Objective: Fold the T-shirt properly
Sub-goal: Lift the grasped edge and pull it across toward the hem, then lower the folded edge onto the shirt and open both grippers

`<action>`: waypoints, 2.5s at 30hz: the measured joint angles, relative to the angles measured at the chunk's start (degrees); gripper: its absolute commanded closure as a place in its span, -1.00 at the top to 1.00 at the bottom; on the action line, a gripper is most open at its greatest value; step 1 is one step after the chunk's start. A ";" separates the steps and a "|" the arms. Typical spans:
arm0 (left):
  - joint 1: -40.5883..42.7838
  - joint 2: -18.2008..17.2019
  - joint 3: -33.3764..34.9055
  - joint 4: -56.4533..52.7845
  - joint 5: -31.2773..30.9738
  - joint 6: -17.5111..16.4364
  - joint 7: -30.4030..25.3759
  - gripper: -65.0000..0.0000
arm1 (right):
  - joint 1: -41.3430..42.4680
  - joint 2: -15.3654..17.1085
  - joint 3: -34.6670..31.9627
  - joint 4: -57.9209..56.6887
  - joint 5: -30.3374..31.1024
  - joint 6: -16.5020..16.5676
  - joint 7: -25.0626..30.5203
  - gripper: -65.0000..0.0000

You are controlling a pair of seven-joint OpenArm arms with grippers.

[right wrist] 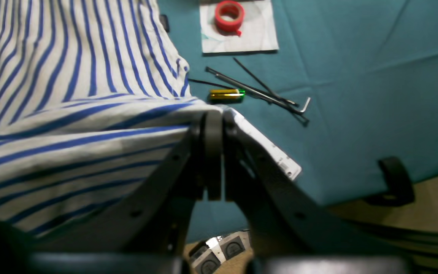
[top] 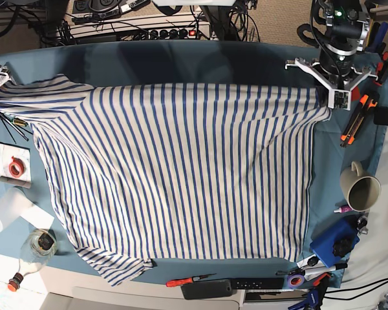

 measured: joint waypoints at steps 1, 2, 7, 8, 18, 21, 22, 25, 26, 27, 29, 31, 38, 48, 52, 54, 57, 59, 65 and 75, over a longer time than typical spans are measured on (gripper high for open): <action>0.02 -0.31 0.00 0.00 -0.02 0.00 0.02 -1.00 | 0.00 0.13 0.00 0.00 -0.11 -0.83 0.02 -1.00; 0.02 -0.61 0.00 0.00 -0.02 0.00 0.04 -1.00 | 0.00 0.31 0.00 0.00 -0.42 -0.90 0.02 -1.00; -0.20 -0.90 0.00 0.00 -0.22 -0.42 -0.59 -1.00 | 2.10 0.37 -0.09 0.00 -0.55 -1.03 0.07 -1.00; -0.61 -0.87 0.00 0.00 -0.26 -0.39 -0.61 -1.00 | 2.36 0.46 -0.85 0.00 -0.74 -1.07 0.22 -1.00; -5.27 -0.94 -0.02 0.00 -2.38 -1.97 -0.61 -1.00 | 6.03 0.22 -15.67 -0.07 -15.08 -5.84 5.03 -1.00; -7.04 -0.92 0.00 -1.18 -2.51 -3.28 -2.38 -1.00 | 9.22 0.15 -17.77 -0.09 -18.32 -6.25 5.64 -1.00; -7.91 -0.92 -0.02 -2.95 -2.43 -3.34 -2.51 -1.00 | 10.05 0.15 -18.36 -0.13 -19.50 -6.19 5.86 -1.00; -9.40 -0.90 0.00 -7.41 -2.38 -2.99 -1.44 -1.00 | 12.63 0.15 -19.12 -3.28 -21.07 -6.58 6.45 -1.00; -9.88 -0.90 0.00 -8.17 -2.38 -3.02 -1.25 -1.00 | 13.64 0.04 -19.12 -5.09 -20.65 -6.49 6.47 -1.00; -10.60 -0.90 0.00 -8.87 -2.40 -2.99 -1.27 -1.00 | 14.78 -0.04 -19.12 -7.15 -19.96 -6.49 6.47 -1.00; -12.00 -0.90 0.00 -9.73 -2.45 -3.15 -1.51 -1.00 | 17.35 -0.02 -19.15 -11.74 -19.37 -6.38 5.70 -1.00; -13.18 -0.87 0.00 -10.32 -2.56 -3.19 -1.66 -1.00 | 20.15 -0.15 -19.15 -15.54 -19.30 -6.32 5.60 -1.00; -17.46 -0.87 0.00 -14.25 -2.69 -3.43 -2.12 -1.00 | 27.71 -0.13 -19.41 -22.25 -19.54 -4.90 4.33 -1.00; -25.66 -0.87 0.04 -23.50 -2.40 -4.68 -1.92 -1.00 | 33.59 0.15 -32.04 -24.63 -27.30 -5.01 6.12 -1.00; -27.30 -0.85 0.04 -24.06 -2.40 -4.70 -2.12 -1.00 | 36.54 0.20 -34.12 -24.70 -27.71 -5.33 6.47 -1.00; -28.11 -0.87 0.04 -25.38 -2.82 -4.72 -2.12 -1.00 | 38.34 0.24 -34.45 -26.16 -27.50 -5.35 6.71 -1.00; -30.01 -0.85 0.04 -29.29 -3.98 -5.11 -2.14 -1.00 | 41.53 0.24 -34.40 -30.91 -27.56 -5.25 6.75 -1.00; -31.54 -0.85 0.04 -32.24 -4.09 -6.19 -2.12 -1.00 | 44.09 0.26 -34.36 -35.17 -27.89 -5.31 6.73 -1.00; -36.61 -0.83 0.04 -36.76 -4.11 -6.21 -2.03 -1.00 | 51.67 0.20 -34.36 -44.24 -27.91 -5.01 6.93 -1.00; -39.19 -0.22 0.04 -37.73 -3.89 -6.21 -2.54 -1.00 | 55.41 0.31 -40.57 -46.97 -31.32 -4.39 7.32 -1.00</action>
